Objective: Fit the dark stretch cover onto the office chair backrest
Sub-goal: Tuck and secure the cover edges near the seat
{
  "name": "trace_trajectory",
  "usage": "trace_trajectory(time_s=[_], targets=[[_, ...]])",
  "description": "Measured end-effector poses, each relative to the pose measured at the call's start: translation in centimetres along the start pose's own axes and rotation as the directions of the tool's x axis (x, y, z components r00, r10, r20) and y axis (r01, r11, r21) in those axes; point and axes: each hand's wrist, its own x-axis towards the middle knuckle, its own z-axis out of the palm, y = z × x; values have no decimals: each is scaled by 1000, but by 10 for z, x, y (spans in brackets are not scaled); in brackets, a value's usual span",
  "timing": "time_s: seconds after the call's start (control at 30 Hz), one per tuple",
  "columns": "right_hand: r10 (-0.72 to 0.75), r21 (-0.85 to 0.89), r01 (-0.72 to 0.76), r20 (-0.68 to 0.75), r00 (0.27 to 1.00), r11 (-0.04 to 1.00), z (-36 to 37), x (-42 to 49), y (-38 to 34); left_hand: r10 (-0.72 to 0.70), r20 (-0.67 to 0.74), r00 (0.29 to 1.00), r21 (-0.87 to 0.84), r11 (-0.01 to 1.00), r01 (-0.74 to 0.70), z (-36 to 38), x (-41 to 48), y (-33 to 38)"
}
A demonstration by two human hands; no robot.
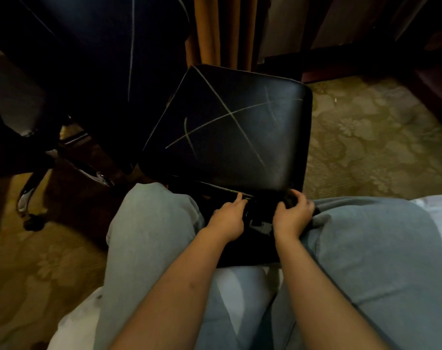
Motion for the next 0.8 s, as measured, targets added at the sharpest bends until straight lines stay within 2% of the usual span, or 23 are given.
trace_trajectory(time_s=[0.07, 0.13, 0.23, 0.3, 0.37, 0.47, 0.57, 0.67, 0.73, 0.8], targets=[[45, 17, -45, -27, 999, 999, -1, 3, 0, -1, 9, 1000, 0, 1000, 1, 0, 0, 1], [25, -60, -22, 42, 999, 998, 1, 1, 1, -1, 13, 1000, -3, 1000, 1, 0, 0, 1], [-90, -153, 122, 201, 975, 981, 7, -4, 2, 4, 26, 1000, 2, 1000, -4, -1, -1, 2], [-176, -145, 237, 343, 923, 961, 11, -8, 2, 2, 32, 999, 9, 1000, -2, -3, -1, 3], [-207, -125, 286, 431, 878, 950, 15, -12, 3, -1, 28, 1000, 14, 1000, 1, -4, -2, 5], [-180, -104, 232, 368, 912, 967, 15, -14, 3, 10, 26, 1000, 18, 1000, -10, -2, -1, 5], [-108, -74, 121, 160, 981, 990, 8, -7, 0, 14, 34, 999, 14, 1000, -14, 0, 2, 3], [17, 13, -17, -38, 999, 1000, 0, 1, -2, 25, 33, 999, 13, 1000, -26, 3, 3, 3], [40, -8, -40, -14, 999, 999, 0, 3, -1, 35, 31, 999, 20, 999, -36, 3, 4, 2], [-2, -96, 11, 98, 995, 995, 3, 0, 0, 42, 35, 998, 19, 999, -43, 3, 4, 3]])
